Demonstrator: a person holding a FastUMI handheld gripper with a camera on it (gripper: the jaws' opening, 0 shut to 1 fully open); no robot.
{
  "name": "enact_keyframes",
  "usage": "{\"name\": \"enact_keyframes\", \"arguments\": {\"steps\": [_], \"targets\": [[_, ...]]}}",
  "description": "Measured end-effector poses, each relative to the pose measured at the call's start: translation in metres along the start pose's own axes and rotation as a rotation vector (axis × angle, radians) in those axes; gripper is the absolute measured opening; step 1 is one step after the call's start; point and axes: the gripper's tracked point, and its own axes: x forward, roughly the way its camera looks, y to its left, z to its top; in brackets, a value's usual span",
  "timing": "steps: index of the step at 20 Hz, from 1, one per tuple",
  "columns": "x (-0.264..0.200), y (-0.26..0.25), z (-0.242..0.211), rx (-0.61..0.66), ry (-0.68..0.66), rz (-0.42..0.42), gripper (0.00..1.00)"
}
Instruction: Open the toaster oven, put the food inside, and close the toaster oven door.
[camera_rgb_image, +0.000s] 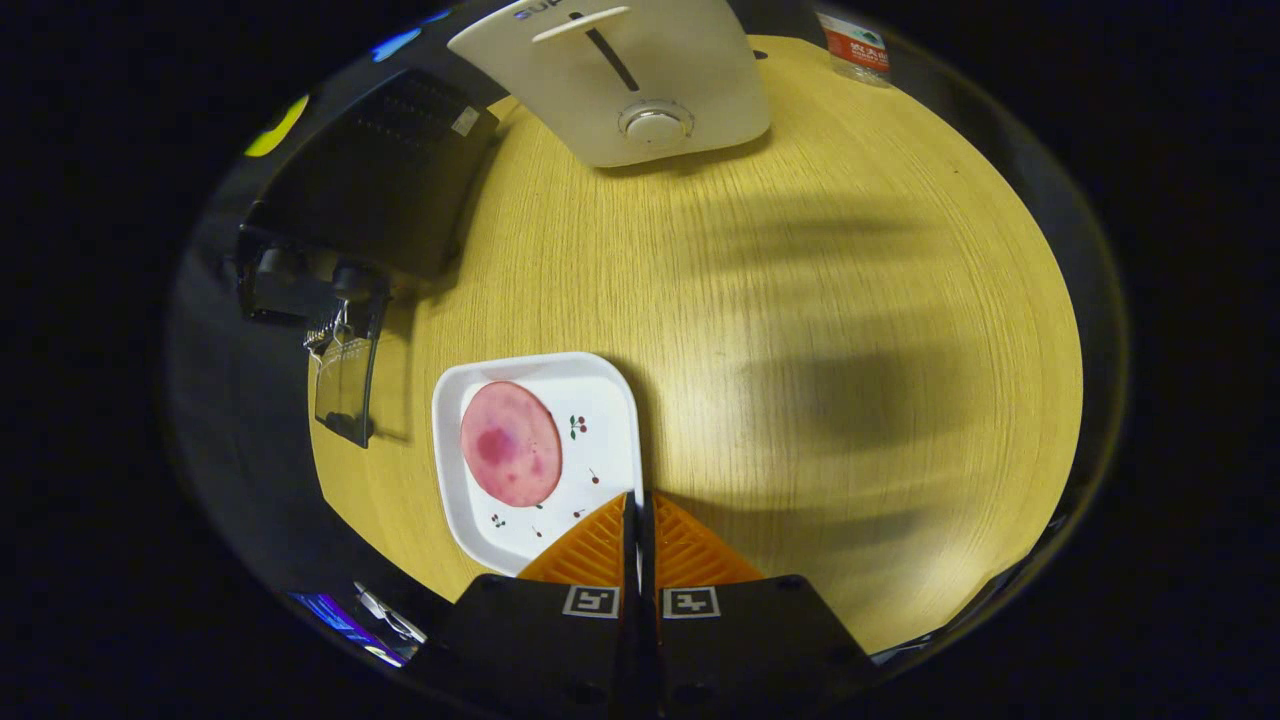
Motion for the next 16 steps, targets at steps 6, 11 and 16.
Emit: {"name": "enact_keyframes", "arguments": {"steps": [6,11,16], "targets": [[-0.021,0.015,-0.001,0.078,-0.041,0.064,0.02],[-0.038,0.023,-0.001,0.146,-0.093,0.109,0.02],[-0.06,0.048,-0.006,0.172,-0.154,0.16,0.02]]}}
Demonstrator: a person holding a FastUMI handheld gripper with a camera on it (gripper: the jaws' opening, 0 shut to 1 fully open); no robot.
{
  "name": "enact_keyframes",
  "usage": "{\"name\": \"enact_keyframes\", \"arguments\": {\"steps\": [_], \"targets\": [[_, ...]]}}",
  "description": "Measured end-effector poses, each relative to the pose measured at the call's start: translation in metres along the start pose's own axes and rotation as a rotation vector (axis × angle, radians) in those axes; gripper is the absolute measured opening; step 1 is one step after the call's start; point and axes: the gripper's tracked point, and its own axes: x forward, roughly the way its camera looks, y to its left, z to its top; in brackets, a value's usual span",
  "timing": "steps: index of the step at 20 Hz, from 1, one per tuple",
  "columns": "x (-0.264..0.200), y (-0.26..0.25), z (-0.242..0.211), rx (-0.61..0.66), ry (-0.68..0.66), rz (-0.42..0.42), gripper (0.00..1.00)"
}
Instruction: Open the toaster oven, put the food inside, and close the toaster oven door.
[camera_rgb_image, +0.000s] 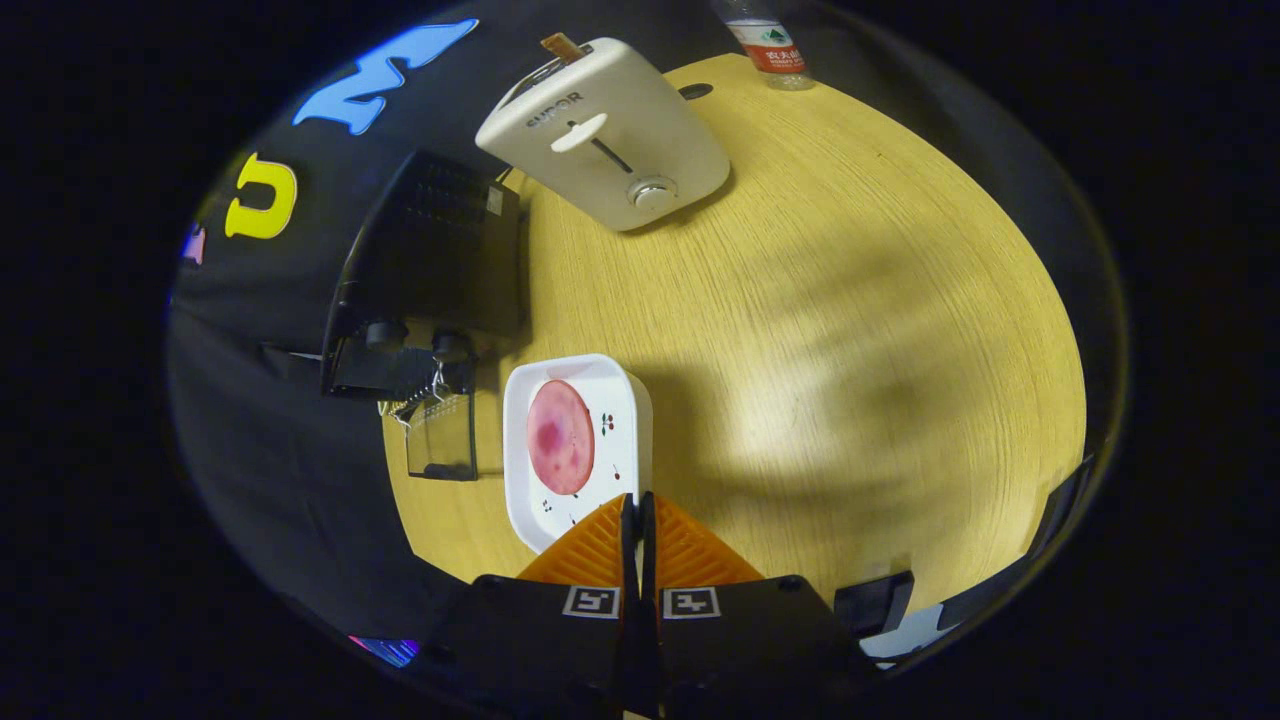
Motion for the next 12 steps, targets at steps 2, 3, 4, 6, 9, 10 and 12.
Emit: {"name": "enact_keyframes", "arguments": {"steps": [2,3,4,6,9,10,12], "targets": [[-0.006,0.016,-0.006,0.012,-0.011,0.028,0.02],[-0.011,0.025,-0.008,0.021,-0.017,0.048,0.02],[-0.015,0.035,-0.011,0.023,-0.026,0.066,0.02],[-0.023,0.052,-0.017,0.017,-0.04,0.085,0.02],[-0.03,0.078,-0.032,0.01,-0.058,0.107,0.02],[-0.031,0.089,-0.038,0.012,-0.067,0.121,0.02],[-0.03,0.112,-0.051,0.022,-0.081,0.154,0.02]]}}
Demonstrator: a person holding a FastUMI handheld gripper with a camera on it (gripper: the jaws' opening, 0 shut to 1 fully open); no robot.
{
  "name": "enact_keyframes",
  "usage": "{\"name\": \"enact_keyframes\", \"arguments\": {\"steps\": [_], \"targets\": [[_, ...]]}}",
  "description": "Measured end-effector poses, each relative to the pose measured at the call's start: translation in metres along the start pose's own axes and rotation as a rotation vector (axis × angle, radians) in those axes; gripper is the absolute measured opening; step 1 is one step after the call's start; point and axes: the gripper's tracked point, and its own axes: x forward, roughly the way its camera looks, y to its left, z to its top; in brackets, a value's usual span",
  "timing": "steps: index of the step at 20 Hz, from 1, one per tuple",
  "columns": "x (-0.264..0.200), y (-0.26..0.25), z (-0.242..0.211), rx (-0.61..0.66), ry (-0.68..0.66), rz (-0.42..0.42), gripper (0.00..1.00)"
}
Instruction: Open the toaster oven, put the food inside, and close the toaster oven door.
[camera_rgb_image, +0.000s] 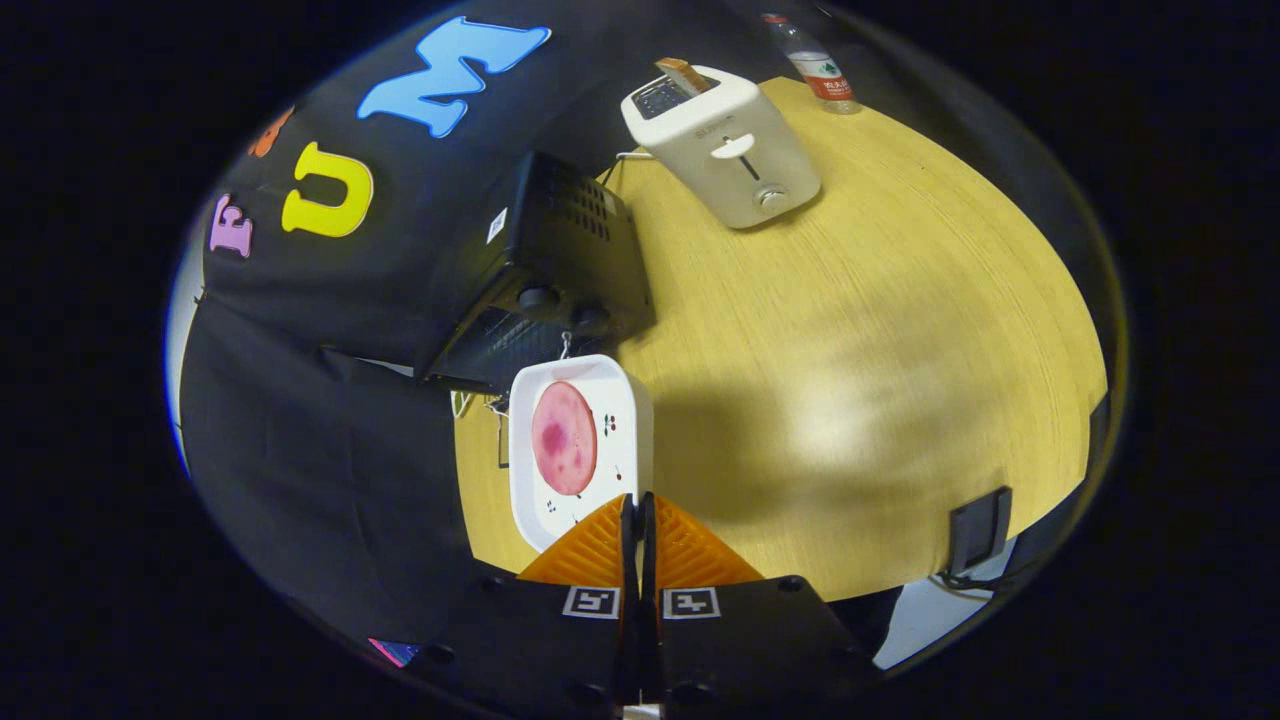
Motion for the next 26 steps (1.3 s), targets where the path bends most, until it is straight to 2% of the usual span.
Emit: {"name": "enact_keyframes", "arguments": {"steps": [8,12,21,26], "targets": [[0.024,0.066,-0.054,-0.019,0.023,0.067,0.02],[0.038,0.088,-0.061,-0.011,0.016,0.088,0.02],[0.091,0.127,-0.045,0.051,-0.004,0.112,0.02],[0.131,0.124,-0.016,0.099,-0.078,0.062,0.02]]}}
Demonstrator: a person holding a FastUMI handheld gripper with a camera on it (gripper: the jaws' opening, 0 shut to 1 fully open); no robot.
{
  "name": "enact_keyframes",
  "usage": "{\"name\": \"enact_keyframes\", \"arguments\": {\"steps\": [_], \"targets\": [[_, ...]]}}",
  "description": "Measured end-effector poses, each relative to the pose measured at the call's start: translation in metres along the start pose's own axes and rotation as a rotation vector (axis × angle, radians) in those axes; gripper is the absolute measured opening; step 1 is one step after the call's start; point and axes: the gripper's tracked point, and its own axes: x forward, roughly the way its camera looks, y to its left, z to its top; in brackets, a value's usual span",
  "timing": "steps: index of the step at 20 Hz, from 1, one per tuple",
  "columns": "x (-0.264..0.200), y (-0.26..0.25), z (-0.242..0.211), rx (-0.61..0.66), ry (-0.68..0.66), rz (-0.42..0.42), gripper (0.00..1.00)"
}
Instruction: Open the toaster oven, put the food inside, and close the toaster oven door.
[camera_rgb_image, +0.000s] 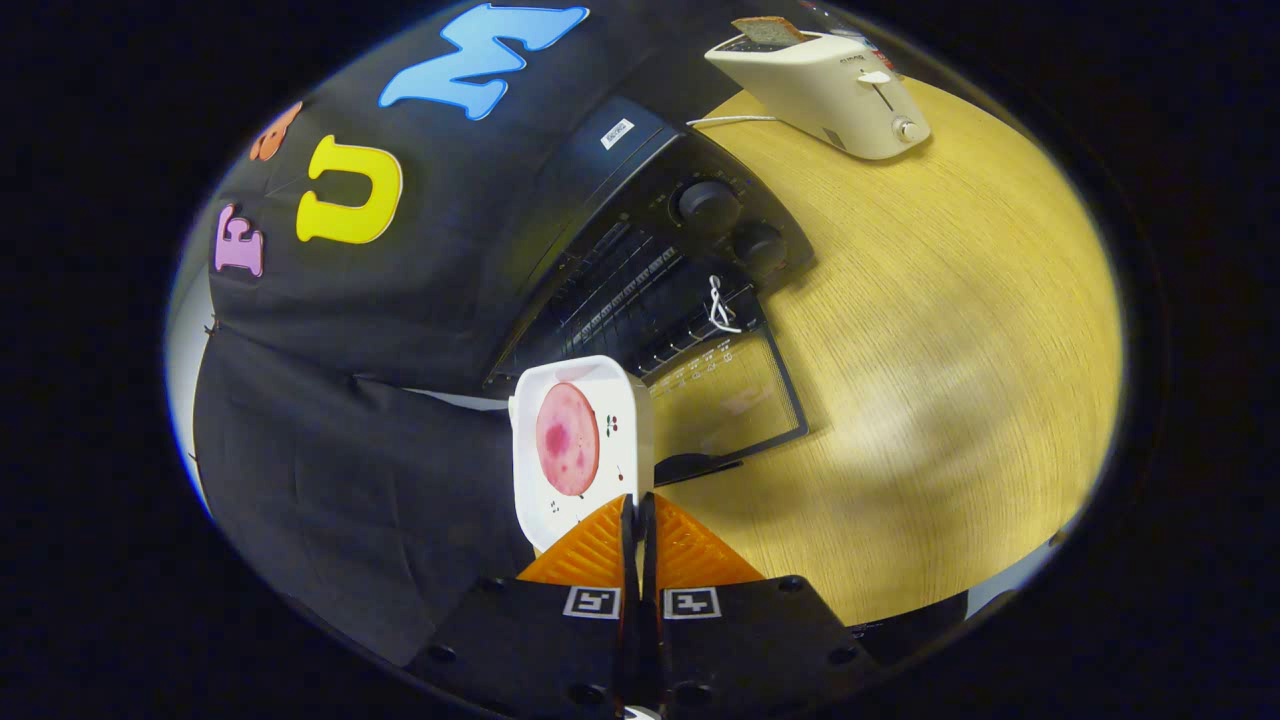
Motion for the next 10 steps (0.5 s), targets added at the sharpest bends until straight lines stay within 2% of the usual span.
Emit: {"name": "enact_keyframes", "arguments": {"steps": [4,8,10], "targets": [[0.031,-0.003,0.016,0.044,-0.032,-0.016,0.02],[0.055,-0.014,0.047,0.079,-0.145,-0.065,0.02],[0.069,-0.014,0.059,0.118,-0.168,-0.052,0.02]]}}
